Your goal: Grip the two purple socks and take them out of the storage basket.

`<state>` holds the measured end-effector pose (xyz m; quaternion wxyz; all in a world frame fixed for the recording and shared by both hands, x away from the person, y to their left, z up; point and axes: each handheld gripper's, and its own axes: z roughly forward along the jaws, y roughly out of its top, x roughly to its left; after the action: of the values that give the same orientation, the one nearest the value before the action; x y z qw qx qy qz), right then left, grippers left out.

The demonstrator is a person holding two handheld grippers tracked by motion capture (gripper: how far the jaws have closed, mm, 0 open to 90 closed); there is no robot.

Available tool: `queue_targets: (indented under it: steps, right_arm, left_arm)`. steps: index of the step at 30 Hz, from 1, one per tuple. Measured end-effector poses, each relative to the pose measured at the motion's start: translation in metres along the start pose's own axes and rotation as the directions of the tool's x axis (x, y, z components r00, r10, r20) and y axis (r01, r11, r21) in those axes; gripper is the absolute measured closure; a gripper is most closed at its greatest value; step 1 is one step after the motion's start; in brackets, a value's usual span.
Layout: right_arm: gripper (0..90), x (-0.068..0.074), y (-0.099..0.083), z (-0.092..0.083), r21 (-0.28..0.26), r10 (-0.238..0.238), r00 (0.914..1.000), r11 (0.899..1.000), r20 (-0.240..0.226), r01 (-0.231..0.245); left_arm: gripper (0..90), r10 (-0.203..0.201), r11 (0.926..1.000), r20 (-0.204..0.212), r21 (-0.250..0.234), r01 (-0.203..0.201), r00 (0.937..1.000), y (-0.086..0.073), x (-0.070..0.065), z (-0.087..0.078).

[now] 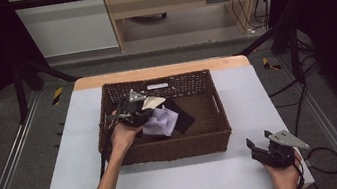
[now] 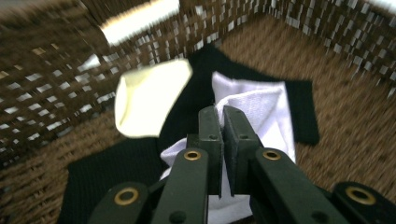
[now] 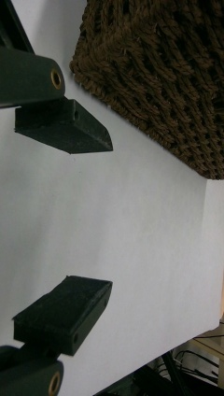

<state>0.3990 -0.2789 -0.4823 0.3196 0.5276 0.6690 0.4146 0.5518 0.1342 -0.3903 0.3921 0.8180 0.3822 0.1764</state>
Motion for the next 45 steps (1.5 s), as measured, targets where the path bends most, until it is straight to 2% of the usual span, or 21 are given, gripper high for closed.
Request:
queue_targets:
  steps: [4, 7, 9, 10, 12, 16, 25, 26, 27, 28, 29, 31, 37, 40, 41, 42, 43, 45]
  right_arm:
    - [27.9, -0.001, 0.000, 0.000, 0.000, 0.001, 1.0000, 1.000, 0.001, -0.001]
    - [27.9, -0.001, 0.000, 0.000, -0.002, -0.001, 1.0000, 1.000, 0.001, 0.001]
    - [28.0, -0.001, 0.000, -0.001, -0.001, 0.005, 1.0000, 1.000, 0.000, -0.005]
    - [28.0, -0.001, 0.000, -0.001, -0.001, 0.005, 1.0000, 1.000, 0.001, -0.005]
    - [28.0, -0.001, 0.000, -0.001, -0.001, 0.006, 1.0000, 1.000, 0.001, -0.006]
    - [28.0, -0.001, 0.000, -0.001, 0.000, 0.004, 1.0000, 1.000, 0.001, -0.004]
    - [28.0, -0.001, 0.000, 0.000, 0.000, 0.001, 1.0000, 1.000, 0.004, -0.001]
    - [27.9, -0.001, 0.000, -0.001, 0.000, 0.002, 1.0000, 1.000, 0.003, -0.002]
    - [28.0, -0.001, 0.000, -0.001, 0.001, 0.005, 1.0000, 1.000, 0.003, -0.005]
    - [28.0, -0.001, 0.000, -0.001, 0.001, 0.005, 1.0000, 1.000, 0.003, -0.005]
    - [28.1, -0.001, 0.000, -0.001, 0.001, 0.005, 1.0000, 1.000, 0.003, -0.005]
    - [28.1, -0.001, 0.000, -0.001, 0.001, 0.006, 1.0000, 1.000, 0.003, -0.006]
    - [28.0, -0.001, 0.000, -0.001, -0.001, 0.005, 1.0000, 1.000, 0.004, -0.005]
    - [28.0, -0.001, 0.000, -0.001, -0.003, 0.003, 1.0000, 1.000, 0.005, -0.003]
    - [28.0, -0.001, 0.000, -0.001, -0.004, 0.003, 1.0000, 1.000, 0.005, -0.003]
    - [28.0, -0.001, 0.000, -0.001, -0.004, 0.003, 1.0000, 1.000, 0.005, -0.003]
    - [27.9, -0.001, 0.000, -0.001, -0.002, 0.004, 1.0000, 1.000, 0.005, -0.004]
    - [28.0, -0.001, -0.001, -0.001, -0.002, 0.004, 1.0000, 1.000, 0.005, -0.004]
  left_arm:
    - [85.8, -0.022, 0.9967, -0.008, -0.078, 0.022, 0.9997, 0.001, 0.002, -0.009]
    - [86.0, -0.024, 0.9920, -0.013, -0.125, 0.022, 0.9996, 0.002, 0.002, -0.016]
    - [86.1, -0.025, 0.9885, -0.013, -0.149, 0.023, 0.9996, 0.003, 0.001, -0.021]
    - [86.1, -0.029, 0.9839, -0.014, -0.177, 0.026, 0.9995, 0.005, 0.000, -0.027]
    - [86.2, -0.032, 0.9816, -0.012, -0.189, 0.029, 0.9994, 0.006, 0.000, -0.030]
    - [86.2, -0.032, 0.9724, -0.016, -0.232, 0.027, 0.9994, 0.008, 0.000, -0.043]
    - [86.3, -0.034, 0.9431, -0.009, -0.331, 0.029, 0.9994, 0.013, -0.001, -0.077]
    - [86.3, -0.028, 0.9387, -0.013, -0.344, 0.022, 0.9995, 0.014, -0.002, -0.081]
    - [86.3, -0.025, 0.9302, -0.008, -0.367, 0.020, 0.9997, 0.016, -0.004, -0.089]
    - [86.3, -0.025, 0.9302, -0.008, -0.367, 0.020, 0.9997, 0.016, -0.004, -0.089]
    - [86.3, -0.025, 0.9206, -0.004, -0.390, 0.021, 0.9997, 0.019, -0.006, -0.096]
    - [86.3, -0.022, 0.9181, -0.003, -0.396, 0.019, 0.9997, 0.020, -0.007, -0.100]
    - [86.3, -0.017, 0.8948, -0.005, -0.446, 0.013, 0.9998, 0.024, -0.014, -0.123]
    - [86.3, -0.004, 0.8839, 0.000, -0.468, 0.003, 1.0000, 0.025, -0.019, -0.136]
    - [86.3, 0.010, 0.8755, 0.007, -0.483, -0.005, 0.9999, 0.026, -0.023, -0.146]
    - [86.3, 0.010, 0.8755, 0.007, -0.483, -0.005, 0.9999, 0.026, -0.023, -0.146]
    - [86.2, 0.027, 0.8660, 0.018, -0.500, -0.014, 0.9995, 0.026, -0.028, -0.155]
    - [86.3, 0.039, 0.8648, 0.018, -0.501, -0.025, 0.9991, 0.026, -0.031, -0.160]
